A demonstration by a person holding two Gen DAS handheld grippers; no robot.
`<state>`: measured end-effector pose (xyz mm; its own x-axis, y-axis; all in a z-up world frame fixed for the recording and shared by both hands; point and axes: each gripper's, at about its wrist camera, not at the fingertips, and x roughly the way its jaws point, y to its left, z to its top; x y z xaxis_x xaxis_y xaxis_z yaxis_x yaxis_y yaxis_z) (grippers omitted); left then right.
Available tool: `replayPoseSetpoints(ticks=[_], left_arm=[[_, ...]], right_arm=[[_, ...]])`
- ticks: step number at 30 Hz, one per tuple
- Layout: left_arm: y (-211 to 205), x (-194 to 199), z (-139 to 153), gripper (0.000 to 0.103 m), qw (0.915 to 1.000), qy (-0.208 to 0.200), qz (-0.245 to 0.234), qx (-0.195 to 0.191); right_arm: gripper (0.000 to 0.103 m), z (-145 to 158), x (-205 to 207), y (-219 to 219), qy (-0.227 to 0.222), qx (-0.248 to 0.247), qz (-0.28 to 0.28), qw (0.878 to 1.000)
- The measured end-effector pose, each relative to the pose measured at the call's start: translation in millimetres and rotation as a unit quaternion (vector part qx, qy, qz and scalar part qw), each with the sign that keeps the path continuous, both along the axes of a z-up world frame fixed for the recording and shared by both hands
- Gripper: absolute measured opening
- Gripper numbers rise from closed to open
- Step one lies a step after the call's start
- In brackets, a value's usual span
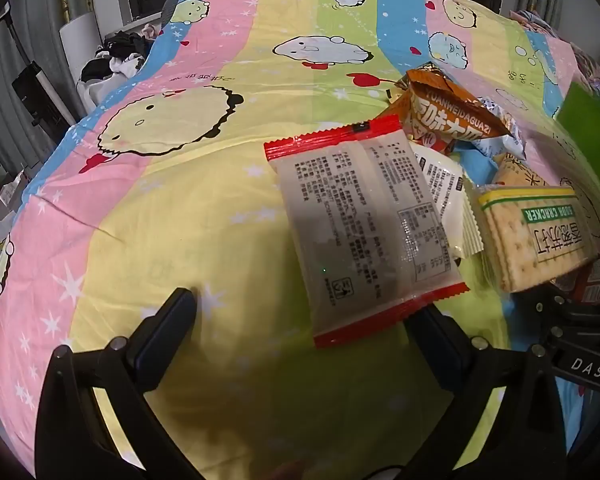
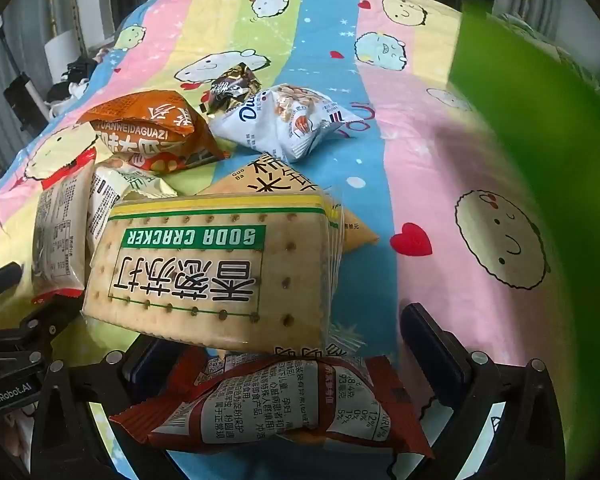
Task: Organize snacks
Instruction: 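Move the right gripper toward the white-and-red wafer packet on the pile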
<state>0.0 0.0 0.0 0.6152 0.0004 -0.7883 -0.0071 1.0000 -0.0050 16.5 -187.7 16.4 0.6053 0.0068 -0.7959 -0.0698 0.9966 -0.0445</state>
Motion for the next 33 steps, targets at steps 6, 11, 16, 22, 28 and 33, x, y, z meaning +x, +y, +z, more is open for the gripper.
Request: replayPoseSetpoints(ticks=[6, 11, 16, 22, 28, 33], left_arm=[[-0.1, 0.0, 0.0, 0.103, 1.0, 0.0, 0.0, 0.001], [-0.1, 0.0, 0.0, 0.103, 1.0, 0.0, 0.0, 0.001], [-0.1, -0.1, 0.0, 0.103, 1.0, 0.001, 0.0, 0.0], [-0.2, 0.0, -0.1, 0.103, 1.0, 0.001, 0.0, 0.0], [-0.7, -2.4, -2.0, 0.103, 1.0, 0.0, -0.001, -0.001], [1.8, -5.6, 0.6, 0.102, 0.9999, 0.003, -0.008, -0.009]], right_arm=[[0.103, -0.1, -0.2, -0.5, 0.0, -0.001, 0.0, 1.0], [0.103, 0.1, -0.1, 3.0, 0.001, -0.006, 0.0, 1.0], [0.103, -0.2, 0.2, 0.3, 0.001, 0.0, 0.0, 1.0], [0.103, -3.1, -0.8, -1.3, 0.001, 0.0, 0.0, 1.0], [0.103, -3.2, 1.2, -1.6, 0.006, 0.001, -0.002, 1.0], [0.103, 4.8, -0.4, -1.4, 0.021, 0.009, -0.007, 1.0]])
